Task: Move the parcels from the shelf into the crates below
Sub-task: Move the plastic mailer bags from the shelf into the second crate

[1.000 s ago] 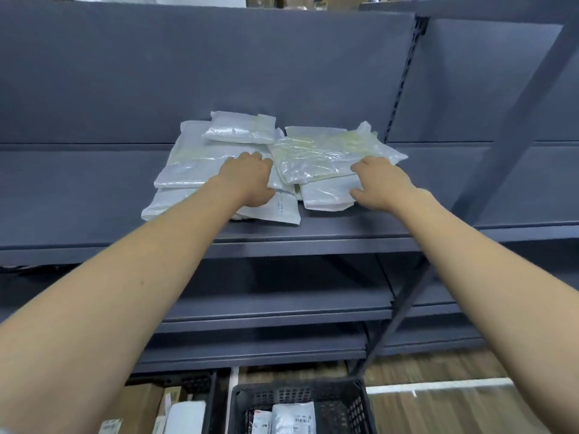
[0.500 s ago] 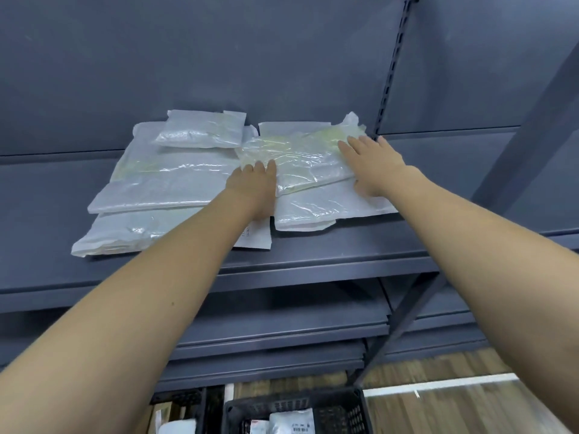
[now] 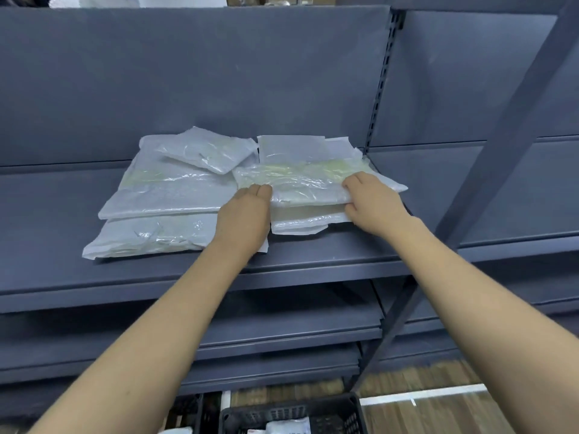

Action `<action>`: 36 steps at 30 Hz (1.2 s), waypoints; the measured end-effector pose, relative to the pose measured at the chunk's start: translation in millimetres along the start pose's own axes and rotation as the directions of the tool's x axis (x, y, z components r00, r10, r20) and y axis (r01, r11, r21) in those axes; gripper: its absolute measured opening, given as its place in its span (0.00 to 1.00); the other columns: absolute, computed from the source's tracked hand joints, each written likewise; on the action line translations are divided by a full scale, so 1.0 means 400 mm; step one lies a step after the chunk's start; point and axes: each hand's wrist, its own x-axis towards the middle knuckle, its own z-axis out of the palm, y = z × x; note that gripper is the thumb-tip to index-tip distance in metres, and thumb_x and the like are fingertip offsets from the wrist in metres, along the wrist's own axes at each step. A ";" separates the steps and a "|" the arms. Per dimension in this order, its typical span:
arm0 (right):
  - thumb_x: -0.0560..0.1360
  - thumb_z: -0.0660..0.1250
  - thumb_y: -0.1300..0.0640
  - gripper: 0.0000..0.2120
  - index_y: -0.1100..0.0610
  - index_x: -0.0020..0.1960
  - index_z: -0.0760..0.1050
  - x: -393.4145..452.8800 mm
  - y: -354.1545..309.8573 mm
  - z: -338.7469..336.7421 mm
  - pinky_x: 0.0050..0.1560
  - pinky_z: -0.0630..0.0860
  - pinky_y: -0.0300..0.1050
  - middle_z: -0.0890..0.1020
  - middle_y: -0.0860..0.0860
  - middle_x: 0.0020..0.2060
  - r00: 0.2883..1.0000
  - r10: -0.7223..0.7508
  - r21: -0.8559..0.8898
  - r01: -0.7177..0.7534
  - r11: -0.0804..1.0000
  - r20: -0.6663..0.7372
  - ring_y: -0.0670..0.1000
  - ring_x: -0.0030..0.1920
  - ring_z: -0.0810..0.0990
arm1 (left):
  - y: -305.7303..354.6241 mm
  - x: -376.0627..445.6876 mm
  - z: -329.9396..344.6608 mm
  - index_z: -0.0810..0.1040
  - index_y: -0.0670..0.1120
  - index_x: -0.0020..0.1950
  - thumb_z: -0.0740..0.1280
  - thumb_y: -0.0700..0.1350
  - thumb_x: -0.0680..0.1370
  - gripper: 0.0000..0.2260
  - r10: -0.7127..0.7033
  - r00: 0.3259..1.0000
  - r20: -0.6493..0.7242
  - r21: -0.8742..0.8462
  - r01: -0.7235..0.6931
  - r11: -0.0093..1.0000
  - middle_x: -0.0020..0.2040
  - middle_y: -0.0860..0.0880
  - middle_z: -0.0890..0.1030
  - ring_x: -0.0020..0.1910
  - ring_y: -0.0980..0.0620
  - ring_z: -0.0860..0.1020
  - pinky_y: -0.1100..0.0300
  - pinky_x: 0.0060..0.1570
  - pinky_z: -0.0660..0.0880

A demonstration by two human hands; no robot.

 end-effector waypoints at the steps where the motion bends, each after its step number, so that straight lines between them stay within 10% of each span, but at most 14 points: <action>1: 0.74 0.61 0.62 0.18 0.61 0.64 0.69 -0.035 -0.008 -0.002 0.54 0.72 0.49 0.73 0.56 0.60 0.999 0.002 0.039 -0.001 0.999 -0.036 0.57 0.60 0.71 | 0.001 -0.040 0.002 0.66 0.44 0.70 0.58 0.35 0.77 0.21 -0.018 1.000 -0.012 -0.076 0.017 0.997 0.64 0.45 0.73 0.61 0.44 0.70 0.53 0.49 0.70; 12: 0.67 0.68 0.68 0.27 0.57 0.65 0.75 -0.403 -0.095 0.087 0.54 0.73 0.57 0.77 0.60 0.60 0.967 0.081 0.131 -0.050 0.990 -0.241 0.64 0.55 0.77 | 0.005 -0.361 0.005 0.66 0.46 0.73 0.60 0.38 0.76 0.24 0.025 0.995 0.097 -0.462 0.022 0.886 0.73 0.52 0.65 0.72 0.55 0.59 0.69 0.66 0.50; 17: 0.67 0.56 0.65 0.28 0.53 0.65 0.74 -0.496 -0.130 0.114 0.50 0.72 0.52 0.78 0.58 0.59 0.916 0.085 0.093 -0.053 0.994 -0.392 0.60 0.53 0.76 | -0.002 -0.436 -0.031 0.73 0.46 0.68 0.60 0.50 0.79 0.19 -0.037 0.993 0.116 -0.578 0.098 0.810 0.70 0.52 0.69 0.70 0.55 0.64 0.64 0.68 0.55; 22: 0.64 0.52 0.68 0.33 0.50 0.67 0.68 -0.567 -0.161 0.141 0.53 0.66 0.50 0.77 0.58 0.61 0.858 0.037 0.088 0.010 0.996 -0.512 0.59 0.55 0.73 | -0.037 -0.441 -0.072 0.69 0.47 0.71 0.67 0.52 0.76 0.24 -0.089 0.996 0.014 -0.445 0.086 0.891 0.71 0.49 0.67 0.71 0.50 0.61 0.60 0.68 0.54; 27: 0.65 0.58 0.76 0.34 0.51 0.65 0.70 -0.609 -0.197 0.160 0.52 0.67 0.49 0.76 0.57 0.62 0.744 -0.056 0.068 0.136 0.988 -0.666 0.58 0.56 0.75 | -0.077 -0.418 -0.106 0.50 0.52 0.78 0.69 0.65 0.67 0.46 -0.003 0.983 0.185 -0.263 0.052 0.963 0.78 0.51 0.49 0.76 0.52 0.43 0.46 0.74 0.45; 30: 0.68 0.56 0.75 0.31 0.50 0.65 0.70 -0.631 -0.220 0.163 0.53 0.66 0.48 0.73 0.54 0.62 0.713 -0.060 0.063 0.144 0.988 -0.699 0.57 0.57 0.74 | -0.077 -0.399 -0.134 0.47 0.54 0.78 0.72 0.63 0.66 0.49 0.038 0.919 0.392 -0.282 0.081 0.956 0.77 0.53 0.54 0.76 0.52 0.51 0.46 0.74 0.49; 36: 0.65 0.63 0.71 0.35 0.51 0.69 0.66 -0.656 -0.220 0.176 0.60 0.66 0.50 0.69 0.55 0.67 0.843 -0.090 0.071 0.150 0.986 -0.531 0.57 0.62 0.71 | -0.074 -0.409 -0.161 0.73 0.56 0.53 0.72 0.53 0.70 0.15 0.044 0.960 0.276 -0.265 0.032 0.964 0.47 0.58 0.78 0.52 0.53 0.75 0.54 0.60 0.62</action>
